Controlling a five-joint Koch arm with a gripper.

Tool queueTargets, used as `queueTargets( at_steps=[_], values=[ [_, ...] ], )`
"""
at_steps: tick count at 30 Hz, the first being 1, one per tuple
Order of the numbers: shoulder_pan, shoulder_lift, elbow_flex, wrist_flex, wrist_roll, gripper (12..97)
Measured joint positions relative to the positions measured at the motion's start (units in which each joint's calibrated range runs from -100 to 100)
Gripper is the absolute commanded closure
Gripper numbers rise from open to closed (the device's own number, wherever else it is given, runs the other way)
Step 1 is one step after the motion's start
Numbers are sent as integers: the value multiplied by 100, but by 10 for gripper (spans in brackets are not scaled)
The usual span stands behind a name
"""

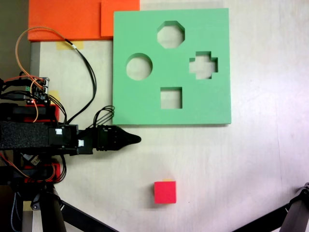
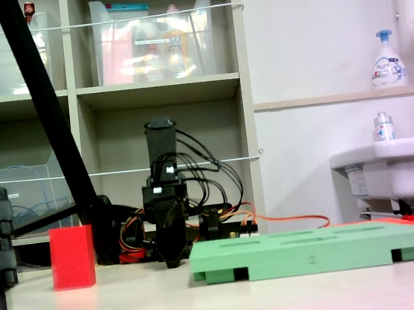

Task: Put the square block into the corresponding hole

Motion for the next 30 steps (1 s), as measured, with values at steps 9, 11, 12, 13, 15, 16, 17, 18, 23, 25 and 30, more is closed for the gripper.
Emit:
queueTargets(
  at_steps=[9,11,12,13,15,16,17,18,23,25,30],
  values=[
    [0,0,0,0,0,593],
    [0,0,0,0,0,593],
    [-5,0,0,0,0,593],
    [0,0,0,0,0,593],
    [0,0,0,0,0,593],
    [0,0,0,0,0,593],
    [0,0,0,0,0,593],
    [0,0,0,0,0,596],
    [-5,0,0,0,5,608],
    [-73,0,10,0,186,597],
    [-357,0,0,0,1587,592]
  ],
)
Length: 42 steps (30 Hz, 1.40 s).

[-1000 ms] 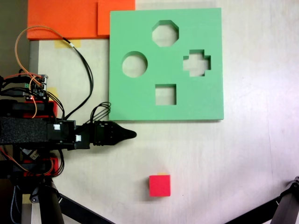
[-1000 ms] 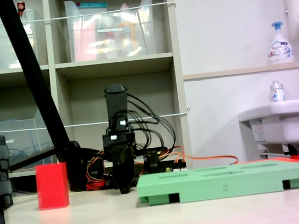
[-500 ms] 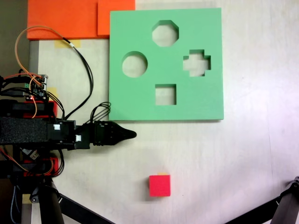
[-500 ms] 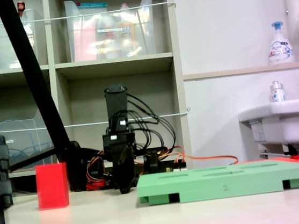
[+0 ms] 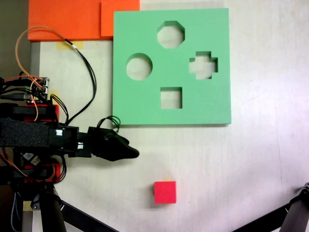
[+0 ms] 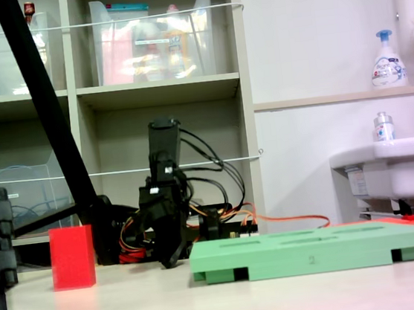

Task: Put the square block into the corresponding hole

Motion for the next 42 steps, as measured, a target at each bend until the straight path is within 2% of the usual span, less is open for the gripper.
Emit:
queueTargets(
  at_steps=[4,8,16,25,28,32,37,42],
  values=[
    [-103,0,-69,29,982,607],
    [-274,0,-29,-196,1480,623],
    [-576,14,2352,-4719,1988,657],
    [-757,14,4390,-6079,1998,652],
    [-811,342,5683,-6843,1998,566],
    [-860,2722,8594,-8576,1998,456],
    [-899,4145,9476,-9153,1998,294],
    [-933,5691,10318,-9173,1993,286]
  ],
)
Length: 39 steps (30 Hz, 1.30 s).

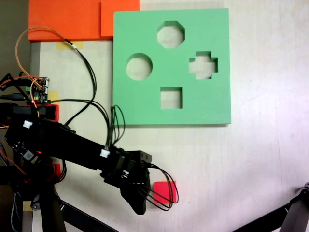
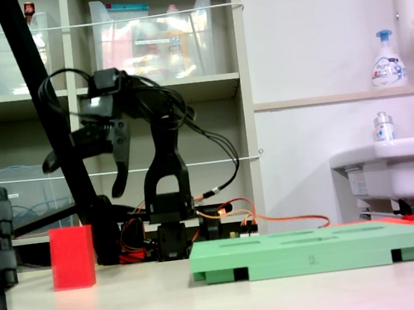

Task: Put the square block into the corresponding hole

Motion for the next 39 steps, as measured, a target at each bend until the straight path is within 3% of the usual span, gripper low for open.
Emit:
queueTargets(
  at_steps=[11,22,25,28,30,35,39],
  values=[
    [-39,2599,902,0,-10,286],
    [-49,3666,1098,49,-88,295],
    [-63,3762,1098,108,-127,377],
    [-83,3830,1098,127,-127,405],
    [-88,3912,1098,127,-132,494],
    [-112,3912,1117,147,-132,604],
    [-161,3912,1127,166,-132,660]
  ],
)
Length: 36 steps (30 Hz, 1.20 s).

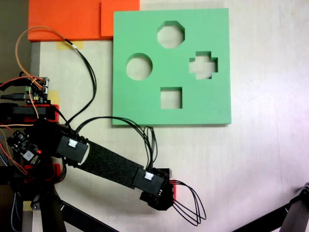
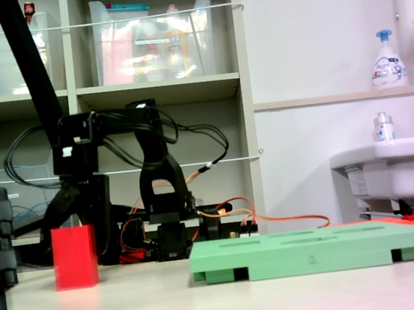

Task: Put the square block into the corresponding hole

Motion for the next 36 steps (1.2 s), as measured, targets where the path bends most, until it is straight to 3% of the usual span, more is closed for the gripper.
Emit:
queueTargets(
  at_steps=[8,17,25,31,36],
  values=[
    [-59,0,-29,-98,10,775],
    [-68,-369,-49,-255,15,775],
    [-5,-2216,-186,-999,88,775],
    [396,-3762,-186,-1351,400,774],
    [1021,-3940,-186,-1371,1021,774]
  ],
)
